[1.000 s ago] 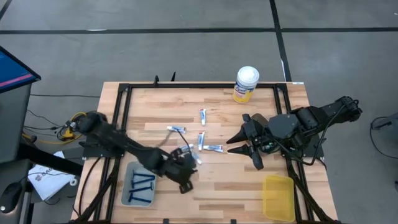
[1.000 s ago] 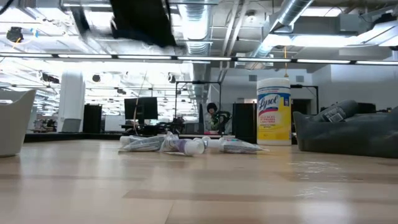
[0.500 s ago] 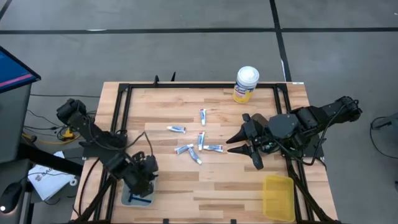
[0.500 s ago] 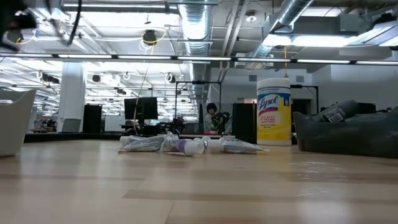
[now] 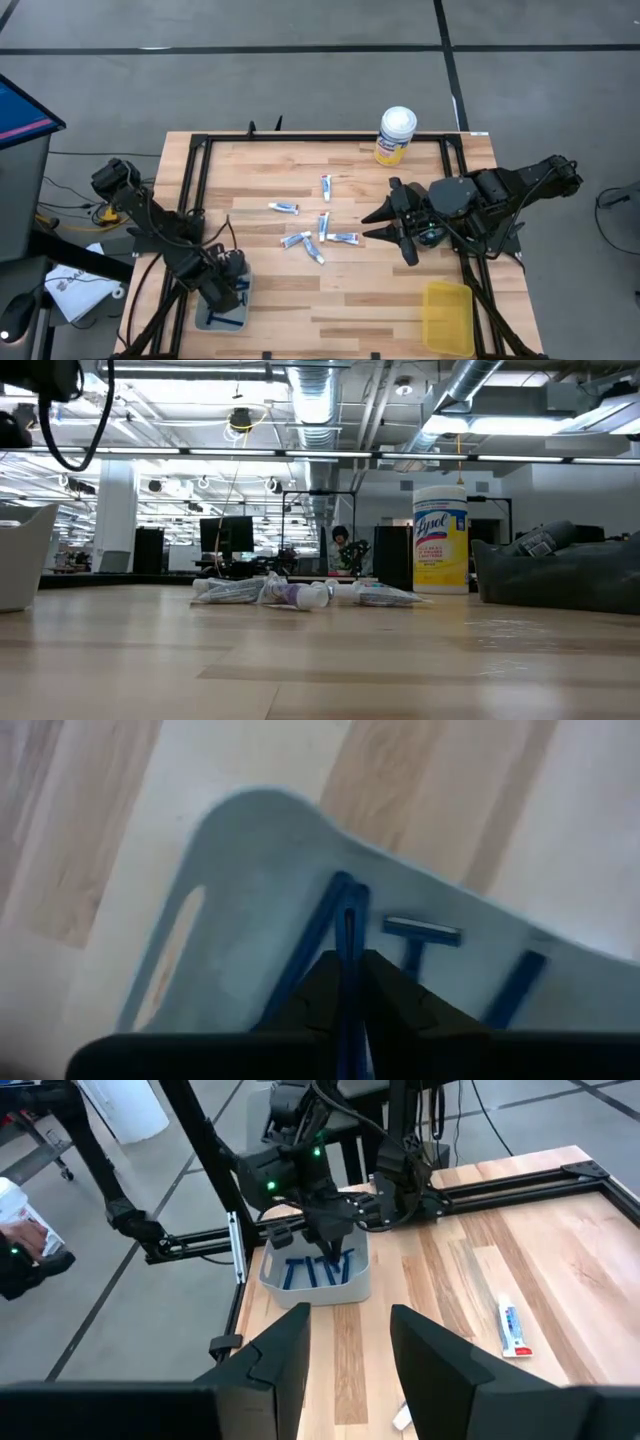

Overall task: Pick & Place Travel size toiletries
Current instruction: Put the blue razor into the gray bin, then put the white toothpaste tube into the yellow bin

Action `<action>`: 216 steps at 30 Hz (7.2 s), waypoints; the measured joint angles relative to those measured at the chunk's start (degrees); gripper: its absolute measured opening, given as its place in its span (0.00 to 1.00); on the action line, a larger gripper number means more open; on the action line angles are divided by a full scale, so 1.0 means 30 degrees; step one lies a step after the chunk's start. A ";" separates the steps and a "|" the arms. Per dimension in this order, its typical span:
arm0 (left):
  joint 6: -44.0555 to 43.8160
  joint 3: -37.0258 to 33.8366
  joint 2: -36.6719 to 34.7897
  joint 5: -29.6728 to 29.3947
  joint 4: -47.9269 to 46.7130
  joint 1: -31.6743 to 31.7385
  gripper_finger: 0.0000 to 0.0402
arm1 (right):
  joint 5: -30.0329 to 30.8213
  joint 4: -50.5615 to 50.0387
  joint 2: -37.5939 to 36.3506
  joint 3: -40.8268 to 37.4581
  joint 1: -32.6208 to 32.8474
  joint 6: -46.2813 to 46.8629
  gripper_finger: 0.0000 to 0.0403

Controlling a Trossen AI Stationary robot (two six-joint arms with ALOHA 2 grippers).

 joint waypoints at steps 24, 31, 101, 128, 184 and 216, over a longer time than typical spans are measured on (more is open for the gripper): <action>0.2422 -0.0905 -0.0005 -0.0765 0.0585 0.1237 0.29 | 0.0000 -0.1249 0.0005 0.0000 -0.0130 0.0418 0.37; 0.1005 -0.0605 -0.0404 0.0821 0.0671 0.1866 0.47 | 0.1435 -0.5363 0.0982 0.0037 -0.1479 0.1450 0.52; 1.0252 -1.4520 -2.4857 -1.0170 1.2733 -0.1474 0.00 | -0.3403 -0.8740 0.5993 -0.0015 -0.3884 0.1124 0.01; 1.2024 -1.4966 -2.4805 -1.1621 1.3084 -0.1452 0.00 | -0.2436 -1.6152 0.5821 -0.0007 1.2024 3.1519 0.02; 1.1863 -1.4980 -2.4791 -1.1621 1.3884 -0.1450 0.00 | -0.2945 -1.3563 1.2320 -0.1438 1.3172 3.5010 0.04; 1.1856 -1.4980 -2.4791 -1.1621 1.4201 -0.1447 0.00 | 0.2172 -1.5547 1.0296 0.0721 1.3194 3.4294 0.62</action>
